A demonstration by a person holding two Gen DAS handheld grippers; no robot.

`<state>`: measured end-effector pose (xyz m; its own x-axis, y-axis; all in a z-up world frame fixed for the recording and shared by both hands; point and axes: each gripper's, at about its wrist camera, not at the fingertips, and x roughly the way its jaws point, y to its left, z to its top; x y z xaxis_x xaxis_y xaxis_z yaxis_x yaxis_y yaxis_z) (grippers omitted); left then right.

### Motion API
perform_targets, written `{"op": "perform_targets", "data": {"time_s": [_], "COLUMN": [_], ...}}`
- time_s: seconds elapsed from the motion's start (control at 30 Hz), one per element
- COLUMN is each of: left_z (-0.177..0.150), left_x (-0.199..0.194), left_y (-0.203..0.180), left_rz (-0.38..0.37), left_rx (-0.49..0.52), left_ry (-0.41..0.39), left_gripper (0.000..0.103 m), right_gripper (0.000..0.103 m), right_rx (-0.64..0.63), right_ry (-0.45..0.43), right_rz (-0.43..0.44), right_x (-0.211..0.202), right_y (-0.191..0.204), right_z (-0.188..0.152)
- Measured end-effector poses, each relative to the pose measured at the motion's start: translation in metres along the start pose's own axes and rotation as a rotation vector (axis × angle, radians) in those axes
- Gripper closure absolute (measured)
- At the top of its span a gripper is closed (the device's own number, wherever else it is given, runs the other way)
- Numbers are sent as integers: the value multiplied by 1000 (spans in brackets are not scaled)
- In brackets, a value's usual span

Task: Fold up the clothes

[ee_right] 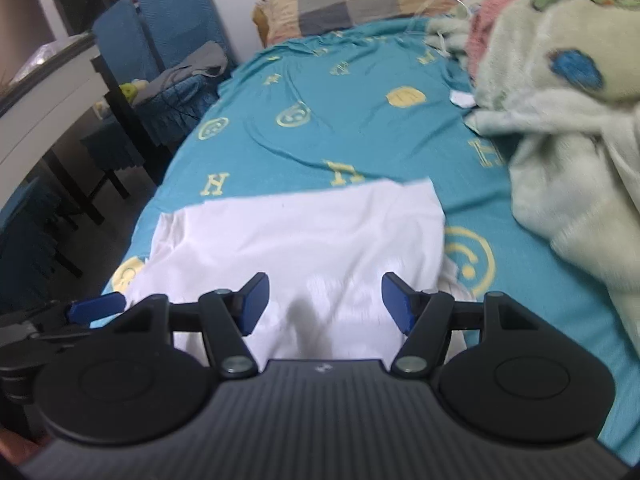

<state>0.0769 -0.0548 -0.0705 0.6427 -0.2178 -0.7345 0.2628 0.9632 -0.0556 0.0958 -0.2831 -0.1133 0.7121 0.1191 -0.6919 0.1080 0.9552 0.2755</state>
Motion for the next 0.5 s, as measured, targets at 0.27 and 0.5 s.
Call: {"op": "perform_targets", "data": {"time_s": [0.27, 0.5], "left_z": [-14, -14], "left_x": [26, 9], "left_y": [-5, 5], "left_rz": [22, 23], "left_rx": [16, -29], "left_ry": [71, 41], "left_gripper": [26, 24], "right_gripper": [39, 39], "right_rx": [-11, -8], "right_ry": [91, 89], "right_rz": [-36, -35], "right_x": [29, 28], "right_y": [-5, -4], "right_z": [-14, -16]}}
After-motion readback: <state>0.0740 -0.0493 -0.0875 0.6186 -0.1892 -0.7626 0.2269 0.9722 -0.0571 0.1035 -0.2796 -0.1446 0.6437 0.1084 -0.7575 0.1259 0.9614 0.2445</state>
